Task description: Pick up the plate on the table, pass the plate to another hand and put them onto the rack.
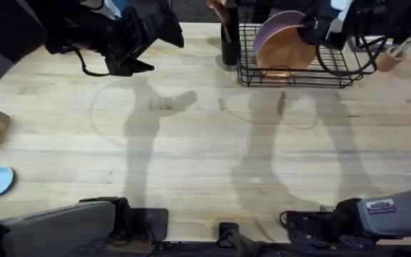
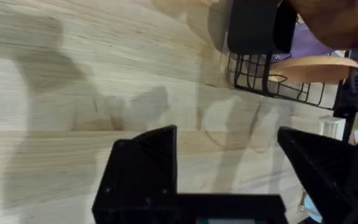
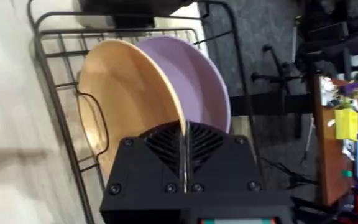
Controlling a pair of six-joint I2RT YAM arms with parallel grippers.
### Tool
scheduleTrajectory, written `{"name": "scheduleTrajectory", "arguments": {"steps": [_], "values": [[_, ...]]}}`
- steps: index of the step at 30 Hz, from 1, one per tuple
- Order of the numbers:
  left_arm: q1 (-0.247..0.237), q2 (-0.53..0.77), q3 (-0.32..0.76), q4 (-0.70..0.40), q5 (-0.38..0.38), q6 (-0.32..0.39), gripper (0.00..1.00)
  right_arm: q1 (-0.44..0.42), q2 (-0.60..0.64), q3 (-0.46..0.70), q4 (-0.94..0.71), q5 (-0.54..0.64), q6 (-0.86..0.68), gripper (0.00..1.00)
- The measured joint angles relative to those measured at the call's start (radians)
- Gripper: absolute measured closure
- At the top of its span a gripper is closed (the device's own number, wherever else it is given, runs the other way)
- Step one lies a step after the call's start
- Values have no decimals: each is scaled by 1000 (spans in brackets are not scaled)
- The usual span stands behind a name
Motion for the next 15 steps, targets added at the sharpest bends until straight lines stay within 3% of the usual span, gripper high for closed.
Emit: {"name": "scheduleTrajectory", "arguments": {"steps": [12, 13, 15], "values": [[0, 0, 0, 0, 0, 0, 8, 0, 45, 29, -15, -2, -4, 970], [0, 0, 0, 0, 0, 0, 8, 0, 45, 30, -15, -2, -4, 947], [0, 0, 0, 0, 0, 0, 8, 1, 47, 29, -40, -1, -3, 667]]}}
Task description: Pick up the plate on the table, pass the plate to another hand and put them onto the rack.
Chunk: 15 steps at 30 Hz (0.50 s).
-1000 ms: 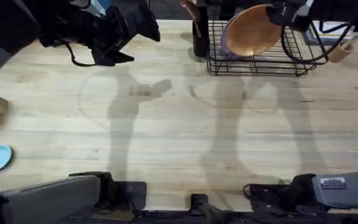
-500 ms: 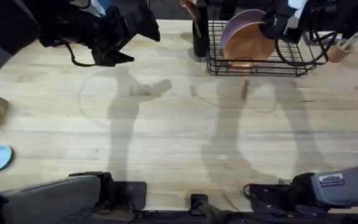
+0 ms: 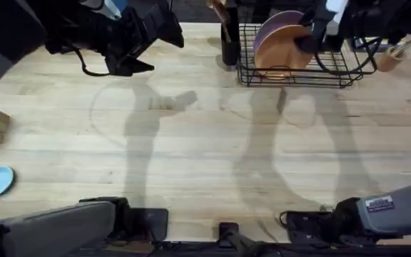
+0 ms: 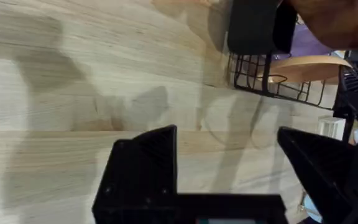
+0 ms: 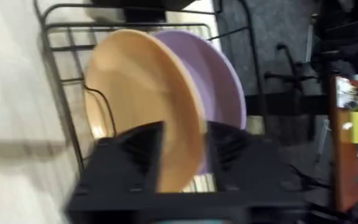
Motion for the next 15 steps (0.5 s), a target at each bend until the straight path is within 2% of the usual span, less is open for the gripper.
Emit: {"name": "scheduleTrajectory", "arguments": {"steps": [4, 5, 15], "values": [[0, 0, 0, 0, 0, 0, 8, 3, 23, 0, -7, 0, 0, 88], [0, 0, 0, 0, 0, 0, 8, 4, 26, 0, -8, 0, -3, 24], [0, 0, 0, 0, 0, 0, 6, 4, 26, 0, -9, 0, -3, 3]]}}
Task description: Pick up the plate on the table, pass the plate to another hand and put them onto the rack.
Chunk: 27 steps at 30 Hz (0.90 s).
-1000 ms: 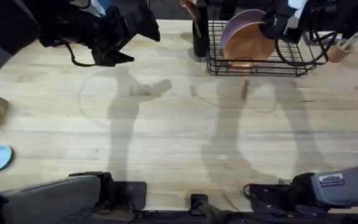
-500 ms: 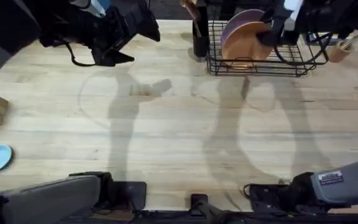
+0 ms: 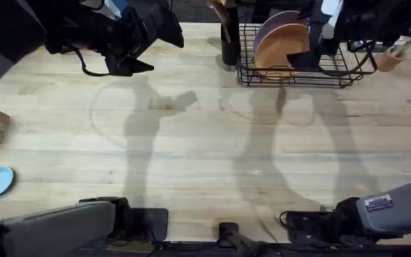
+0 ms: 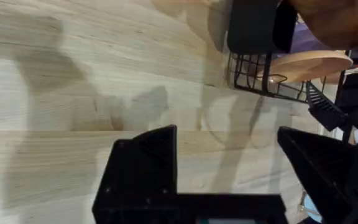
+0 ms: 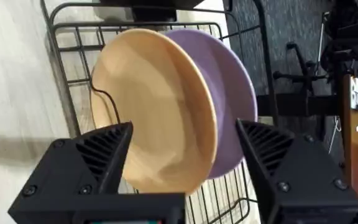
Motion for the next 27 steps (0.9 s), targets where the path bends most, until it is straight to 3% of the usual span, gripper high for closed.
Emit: {"name": "scheduleTrajectory", "arguments": {"steps": [10, 27], "values": [[0, 0, 0, 0, -9, 0, 7, 0, -31, -1, -3, 3, 81, 3], [0, 0, 0, 0, -20, 0, 6, 0, -388, -1, -41, 3, 618, 3]]}}
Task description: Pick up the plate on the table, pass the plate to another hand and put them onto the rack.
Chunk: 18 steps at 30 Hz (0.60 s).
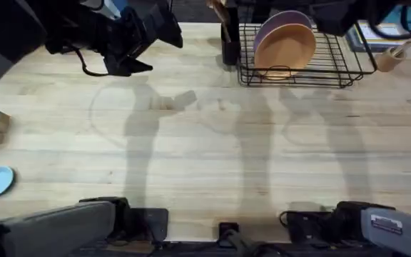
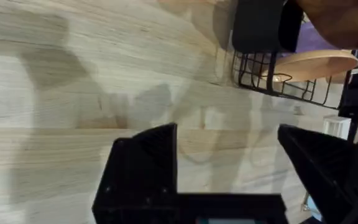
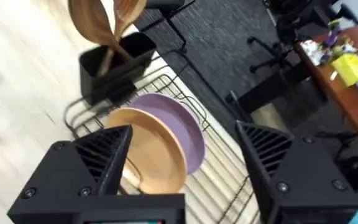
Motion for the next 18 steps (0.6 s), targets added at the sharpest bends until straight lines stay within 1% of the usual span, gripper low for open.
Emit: {"name": "scheduleTrajectory", "arguments": {"steps": [3, 7, 8, 12, 15, 16, 17, 18], "values": [[0, 0, 0, 1, 0, 0, 6, 0, -34, 0, -18, 0, 81, 3], [0, 0, 0, 32, 0, -1, 6, 0, -64, 0, -32, 0, 237, 3], [0, 0, 0, 59, 0, -3, 6, 0, -73, 0, -69, 0, 371, 3], [0, 0, 0, 66, 0, -3, 6, 0, -73, 0, -157, 0, 533, 3], [0, 0, 0, 66, 0, -2, 6, 0, -73, 0, -226, 0, 620, 3], [-1, -1, 0, 68, 0, 4, 6, 0, -73, 0, -248, 0, 640, 3], [-11, -16, 0, 80, -6, 36, 6, 0, -73, 0, -313, 0, 679, 3], [-51, -117, 0, 86, -60, 81, 6, 0, -73, 0, -388, 6, 707, 4]]}}
